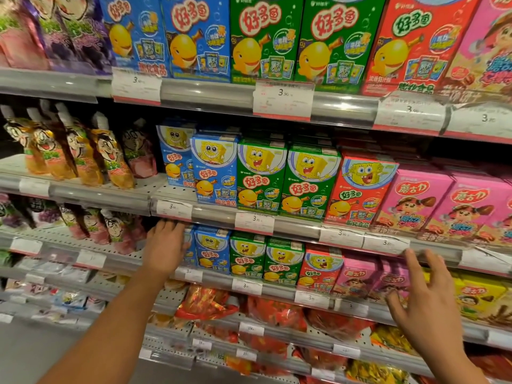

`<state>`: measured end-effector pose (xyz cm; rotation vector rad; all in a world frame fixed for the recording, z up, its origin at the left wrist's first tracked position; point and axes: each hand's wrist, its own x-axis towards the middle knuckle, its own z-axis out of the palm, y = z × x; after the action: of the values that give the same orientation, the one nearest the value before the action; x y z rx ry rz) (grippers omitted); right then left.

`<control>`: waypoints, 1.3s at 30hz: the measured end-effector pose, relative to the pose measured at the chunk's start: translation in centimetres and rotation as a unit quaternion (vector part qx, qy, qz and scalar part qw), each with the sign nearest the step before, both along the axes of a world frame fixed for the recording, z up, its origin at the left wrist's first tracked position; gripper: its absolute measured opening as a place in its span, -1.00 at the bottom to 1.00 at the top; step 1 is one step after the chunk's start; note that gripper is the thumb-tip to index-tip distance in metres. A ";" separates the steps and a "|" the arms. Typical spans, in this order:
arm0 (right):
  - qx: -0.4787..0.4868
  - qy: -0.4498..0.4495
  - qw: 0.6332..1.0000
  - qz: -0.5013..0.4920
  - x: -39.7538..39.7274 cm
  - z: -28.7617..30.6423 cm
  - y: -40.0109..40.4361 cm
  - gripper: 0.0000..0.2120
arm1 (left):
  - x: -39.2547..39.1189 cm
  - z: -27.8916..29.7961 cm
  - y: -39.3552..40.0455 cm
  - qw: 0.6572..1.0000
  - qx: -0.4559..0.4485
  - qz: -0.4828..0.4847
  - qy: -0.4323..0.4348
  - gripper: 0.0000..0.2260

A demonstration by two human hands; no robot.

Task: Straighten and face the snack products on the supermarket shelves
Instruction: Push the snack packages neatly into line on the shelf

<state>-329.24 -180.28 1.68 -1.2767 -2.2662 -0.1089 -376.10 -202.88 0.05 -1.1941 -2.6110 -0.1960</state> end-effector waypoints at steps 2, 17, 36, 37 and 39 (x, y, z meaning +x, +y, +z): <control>0.000 -0.003 1.000 -0.001 0.0 0.0 0.0 -0.11 | 0.2 0.0 0.0 1.000 0.001 0.005 -0.001 -0.50; -0.014 -0.009 1.000 -0.002 0.1 -0.1 0.0 -0.12 | 7.0 1.0 -0.5 0.996 0.084 -0.012 -0.039 -0.59; -0.046 -0.081 0.994 0.062 3.3 1.6 0.3 -0.20 | 16.0 3.1 4.3 0.994 0.046 -0.093 -0.015 -0.13; -0.051 -0.079 0.993 0.069 3.4 1.6 0.3 -0.20 | 15.9 3.1 4.3 0.995 0.043 -0.092 -0.017 -0.12; -0.055 -0.074 0.992 0.085 3.6 1.6 0.4 -0.21 | 15.9 3.1 4.1 0.994 0.045 -0.093 -0.027 -0.10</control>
<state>-325.68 -179.85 3.30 -1.1572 -2.5286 -0.0184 -360.21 -198.75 3.19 -1.4179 -2.5042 -0.3832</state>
